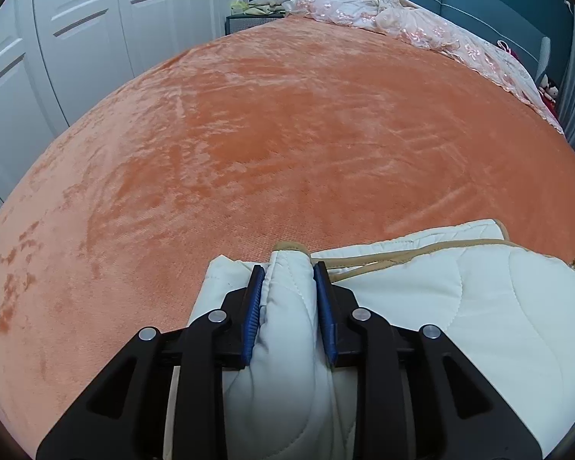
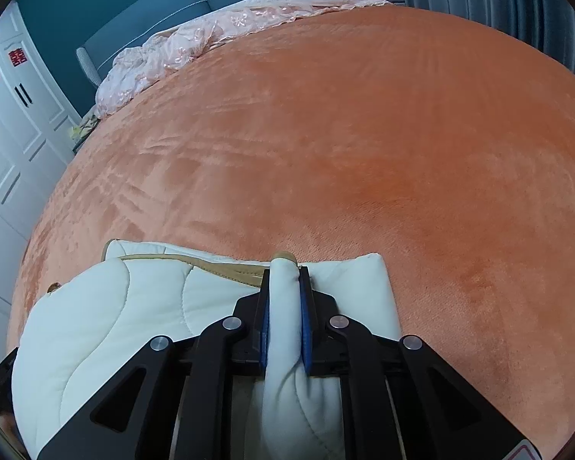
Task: Fold large clothes
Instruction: 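Grasp the jacket edge with both grippers side by side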
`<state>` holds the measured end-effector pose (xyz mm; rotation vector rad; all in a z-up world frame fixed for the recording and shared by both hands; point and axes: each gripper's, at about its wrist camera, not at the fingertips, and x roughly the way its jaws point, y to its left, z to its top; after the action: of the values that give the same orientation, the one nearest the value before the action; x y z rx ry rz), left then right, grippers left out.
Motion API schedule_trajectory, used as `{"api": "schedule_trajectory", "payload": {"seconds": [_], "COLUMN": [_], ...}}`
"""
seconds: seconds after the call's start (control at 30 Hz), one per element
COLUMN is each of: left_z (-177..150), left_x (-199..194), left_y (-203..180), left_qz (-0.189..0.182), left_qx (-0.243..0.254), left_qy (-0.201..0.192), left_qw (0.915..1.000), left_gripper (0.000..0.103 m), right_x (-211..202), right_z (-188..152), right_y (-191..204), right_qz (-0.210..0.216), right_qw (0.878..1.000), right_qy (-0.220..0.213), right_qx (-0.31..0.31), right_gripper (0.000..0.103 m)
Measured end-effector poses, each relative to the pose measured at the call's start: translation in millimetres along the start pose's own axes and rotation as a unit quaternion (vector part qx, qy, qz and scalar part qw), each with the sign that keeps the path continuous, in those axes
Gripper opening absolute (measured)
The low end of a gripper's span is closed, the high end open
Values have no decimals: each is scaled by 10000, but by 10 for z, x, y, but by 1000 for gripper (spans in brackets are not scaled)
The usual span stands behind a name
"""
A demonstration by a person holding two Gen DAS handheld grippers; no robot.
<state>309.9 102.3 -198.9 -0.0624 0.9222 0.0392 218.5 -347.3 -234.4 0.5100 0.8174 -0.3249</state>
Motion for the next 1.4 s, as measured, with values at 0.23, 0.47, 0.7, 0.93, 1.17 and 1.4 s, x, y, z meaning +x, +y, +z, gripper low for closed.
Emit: {"api": "schedule_trajectory", "payload": {"seconds": [0.23,0.47,0.7,0.93,1.17,1.4], "left_z": [262,687,296,-168,-315,-317], "left_x": [-511,-1298,-820,-223,-71,-13], "left_y": [410,240,-988,-1315,-1472,-1451], "left_qz": [-203,-438,-1404,-1338,-986,-1068], "left_qx": [-555,-96,748,825,1192,1102], "left_qy": [-4,-674,220,685,323,235], "left_qw": [9983,9967,9870,9852,9874,9879], "left_gripper": [58,46,5,0,0,0], "right_x": [-489,-1120,-478,163,346,414], "right_z": [280,447,-61,-349,-486,-492], "right_y": [-301,429,1868,1868,1907,1884], "right_qz": [309,534,951,767,619,708], "right_qw": [9947,9963,9762,9741,9734,9749], "right_qy": [-14,-661,265,1012,855,787], "right_qx": [977,-82,-1931,-1873,-2033,-1959], "right_gripper": [43,27,0,0,0,0]}}
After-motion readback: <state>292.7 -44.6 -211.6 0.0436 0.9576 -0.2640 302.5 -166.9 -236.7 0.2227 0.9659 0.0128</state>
